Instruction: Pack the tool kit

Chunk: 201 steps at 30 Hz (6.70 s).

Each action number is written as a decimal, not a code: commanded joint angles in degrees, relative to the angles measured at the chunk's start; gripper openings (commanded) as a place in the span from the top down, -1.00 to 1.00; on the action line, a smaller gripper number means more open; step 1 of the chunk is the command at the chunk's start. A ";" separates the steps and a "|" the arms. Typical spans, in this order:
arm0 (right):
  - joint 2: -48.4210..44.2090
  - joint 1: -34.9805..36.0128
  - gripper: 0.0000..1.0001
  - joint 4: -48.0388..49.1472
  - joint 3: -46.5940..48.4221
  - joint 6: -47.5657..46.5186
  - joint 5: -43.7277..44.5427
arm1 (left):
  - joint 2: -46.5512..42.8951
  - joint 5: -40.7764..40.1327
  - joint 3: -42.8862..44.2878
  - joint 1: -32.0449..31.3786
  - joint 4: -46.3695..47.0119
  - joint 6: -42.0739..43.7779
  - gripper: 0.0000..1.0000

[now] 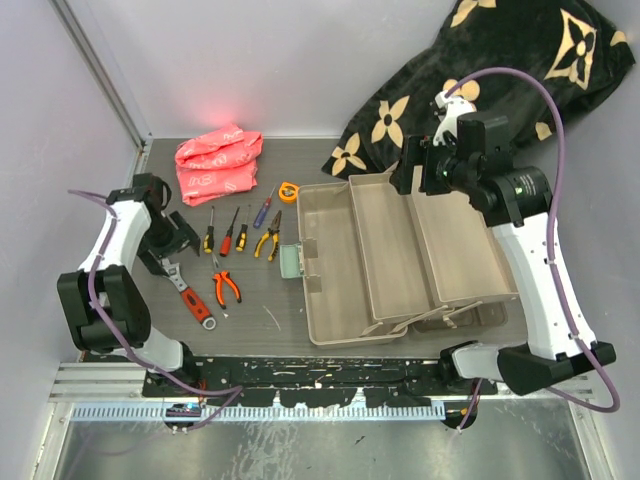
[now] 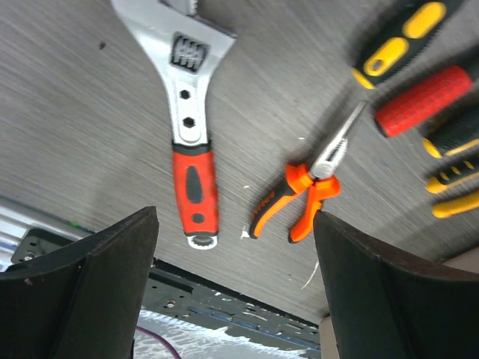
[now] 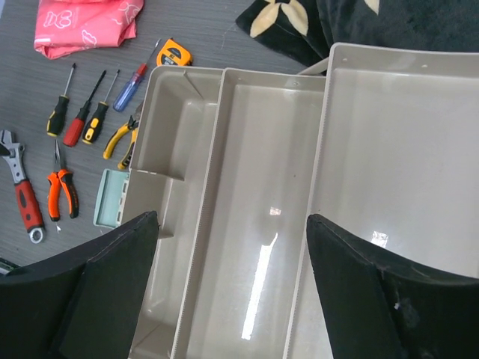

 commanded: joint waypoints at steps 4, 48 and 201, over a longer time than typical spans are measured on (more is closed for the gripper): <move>4.99 0.32 -0.71 -6.22 12.31 0.06 1.28 | 2.74 -0.07 -3.28 3.12 3.68 5.08 -0.68; 10.20 0.24 -0.76 -10.29 17.95 -1.60 1.19 | 5.89 5.87 -19.43 8.82 22.13 9.15 1.00; 6.91 -0.20 -1.00 -16.50 16.72 5.81 3.65 | -4.22 0.65 -28.52 -15.97 32.10 0.68 0.39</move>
